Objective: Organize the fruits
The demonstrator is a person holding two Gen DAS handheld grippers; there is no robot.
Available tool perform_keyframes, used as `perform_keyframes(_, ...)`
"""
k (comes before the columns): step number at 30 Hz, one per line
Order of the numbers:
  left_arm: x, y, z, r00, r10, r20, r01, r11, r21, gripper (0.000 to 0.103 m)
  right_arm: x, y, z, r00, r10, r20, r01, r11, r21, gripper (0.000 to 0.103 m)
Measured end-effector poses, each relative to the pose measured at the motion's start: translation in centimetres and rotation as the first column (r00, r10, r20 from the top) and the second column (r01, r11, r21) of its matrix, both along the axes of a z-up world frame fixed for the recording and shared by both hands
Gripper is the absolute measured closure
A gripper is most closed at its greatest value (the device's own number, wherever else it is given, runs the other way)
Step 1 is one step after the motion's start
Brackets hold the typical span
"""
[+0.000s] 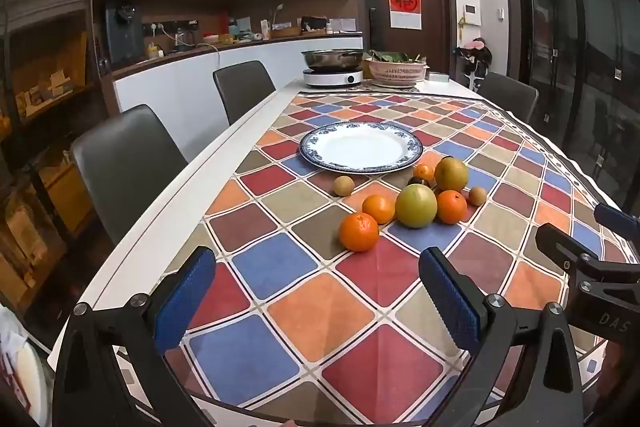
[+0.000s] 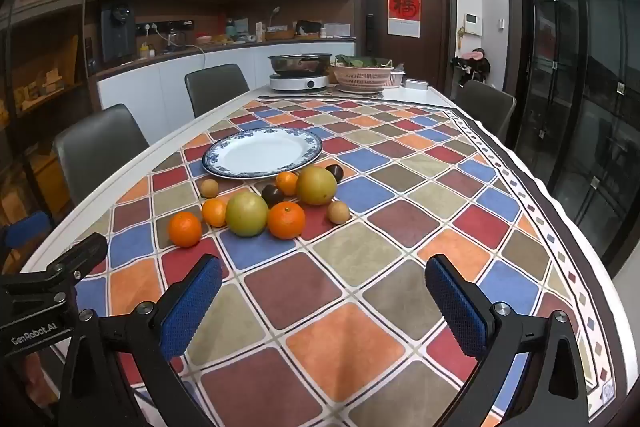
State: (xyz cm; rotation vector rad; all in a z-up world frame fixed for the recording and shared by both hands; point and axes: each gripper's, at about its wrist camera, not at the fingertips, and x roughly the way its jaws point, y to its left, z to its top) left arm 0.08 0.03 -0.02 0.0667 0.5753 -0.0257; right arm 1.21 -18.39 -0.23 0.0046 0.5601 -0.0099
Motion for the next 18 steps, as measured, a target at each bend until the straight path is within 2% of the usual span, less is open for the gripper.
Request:
perform_keyframes(1,-0.11,0.04,0.01,1.000,0.002,0.018,-0.002,1.000,-0.004,0.000,0.00,0.00,0.00,1.000,0.000,-0.002,0.000,1.000,0.001,0.001)
perform_keyframes(18,-0.35,0.07,0.04,1.000,0.003,0.022,-0.003,1.000,-0.003,0.000,-0.06,0.05,0.02,1.000,0.002,0.002,-0.002,1.000,0.003,0.001)
